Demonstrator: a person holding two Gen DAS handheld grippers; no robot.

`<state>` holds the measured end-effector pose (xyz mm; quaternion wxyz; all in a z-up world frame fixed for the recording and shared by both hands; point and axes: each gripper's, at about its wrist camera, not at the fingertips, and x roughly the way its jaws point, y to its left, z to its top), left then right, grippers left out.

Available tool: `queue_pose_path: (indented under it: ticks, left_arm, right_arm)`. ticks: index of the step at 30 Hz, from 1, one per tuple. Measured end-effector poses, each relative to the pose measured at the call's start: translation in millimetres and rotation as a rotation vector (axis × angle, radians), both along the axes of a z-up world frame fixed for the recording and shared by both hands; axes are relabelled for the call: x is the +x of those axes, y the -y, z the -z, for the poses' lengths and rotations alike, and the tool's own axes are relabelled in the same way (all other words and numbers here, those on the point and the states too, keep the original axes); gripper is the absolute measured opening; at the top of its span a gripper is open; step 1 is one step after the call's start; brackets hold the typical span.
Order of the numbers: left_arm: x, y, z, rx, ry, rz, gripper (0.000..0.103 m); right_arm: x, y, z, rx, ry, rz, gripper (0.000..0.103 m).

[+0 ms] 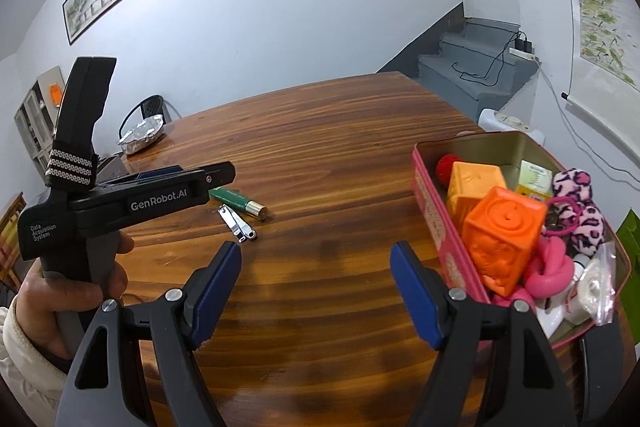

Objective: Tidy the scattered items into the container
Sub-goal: 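Return to the table and grasp the silver nail clipper with the left gripper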

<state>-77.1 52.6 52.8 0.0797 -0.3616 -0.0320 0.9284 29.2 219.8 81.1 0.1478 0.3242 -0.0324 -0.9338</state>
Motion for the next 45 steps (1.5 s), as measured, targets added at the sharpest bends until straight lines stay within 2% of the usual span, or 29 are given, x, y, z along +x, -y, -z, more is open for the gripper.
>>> queue_pose_path:
  ticks: [9,16,23,26,32,39,41,43,45]
  left_arm:
    - [-9,27,42,0.018,0.116,-0.087,0.073]
    - [-18,12,55,-0.023,0.145,-0.075,0.073]
    - [-35,6,70,-0.043,0.188,-0.106,0.073]
    - [-36,6,72,-0.049,0.186,-0.121,0.081]
    - [-35,12,74,-0.089,0.181,-0.157,0.081]
    - [-39,17,73,-0.087,0.18,-0.185,0.08]
    - [-40,13,71,-0.09,0.167,-0.175,0.066]
    - [-41,10,70,-0.098,0.157,-0.16,0.045]
    - [-39,7,69,-0.118,0.15,-0.14,0.036]
  right_arm:
    - [-11,0,17,-0.01,0.031,0.012,0.08]
    - [-18,-6,24,-0.034,0.043,0.01,0.08]
    - [-22,-11,31,-0.057,0.056,0.01,0.08]
    - [-24,-12,35,-0.066,0.065,0.006,0.08]
    - [-25,-12,38,-0.081,0.074,-0.009,0.08]
    - [-26,-12,39,-0.081,0.077,-0.014,0.08]
    - [-26,-11,40,-0.078,0.076,-0.016,0.08]
    - [-26,-9,41,-0.07,0.077,-0.02,0.08]
    - [-26,-6,44,-0.06,0.085,-0.03,0.08]
